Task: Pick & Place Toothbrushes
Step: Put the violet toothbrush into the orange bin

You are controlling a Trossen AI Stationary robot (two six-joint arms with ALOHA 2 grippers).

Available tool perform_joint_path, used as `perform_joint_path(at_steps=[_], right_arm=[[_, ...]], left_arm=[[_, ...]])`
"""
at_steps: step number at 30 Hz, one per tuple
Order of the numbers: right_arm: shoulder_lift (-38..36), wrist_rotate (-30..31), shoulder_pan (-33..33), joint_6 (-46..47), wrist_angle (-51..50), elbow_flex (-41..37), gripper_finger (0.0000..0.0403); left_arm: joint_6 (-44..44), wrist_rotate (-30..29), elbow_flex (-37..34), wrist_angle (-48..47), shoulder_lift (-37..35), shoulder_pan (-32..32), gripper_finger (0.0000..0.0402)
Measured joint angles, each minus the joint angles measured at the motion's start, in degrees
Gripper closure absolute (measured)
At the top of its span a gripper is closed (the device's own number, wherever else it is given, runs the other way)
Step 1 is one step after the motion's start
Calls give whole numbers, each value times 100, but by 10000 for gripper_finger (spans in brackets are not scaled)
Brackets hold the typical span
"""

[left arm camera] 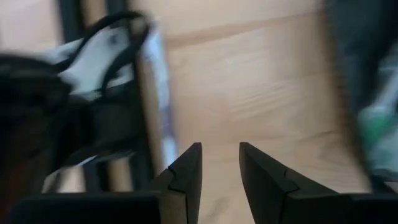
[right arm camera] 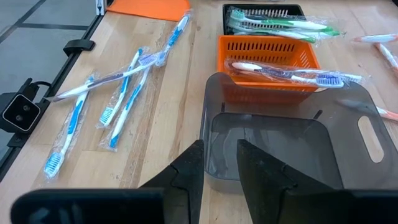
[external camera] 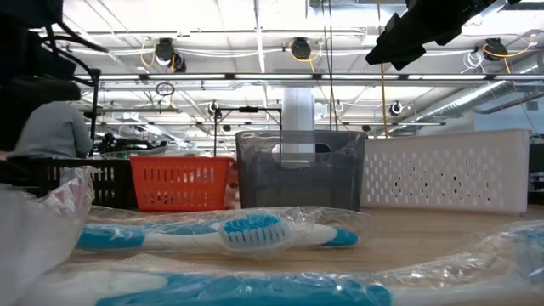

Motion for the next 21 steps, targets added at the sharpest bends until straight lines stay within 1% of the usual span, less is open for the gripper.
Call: perform_joint_path(at_steps=[2,6,11,14,17,21], right_arm=[[0,0,2,0,0,0,316],[0,0,2,0,2,0,316],[0,-2,2,0,25,-30,316],[2,0,2,0,37,-96,316],[2,-1,2,3,71,-147,316],[2,-17,2,23,287,-236,316]], left_arm=[[-75,136,0,-79,0,-16,293],[-123,209,-22,2,22,-82,293],[-278,746,-434,193,43,-165,293],[-373,693,-345,176,65,-189,293],[-492,628,-402,113,70,-185,293],[-451,670,-391,156,70,-155,293]])
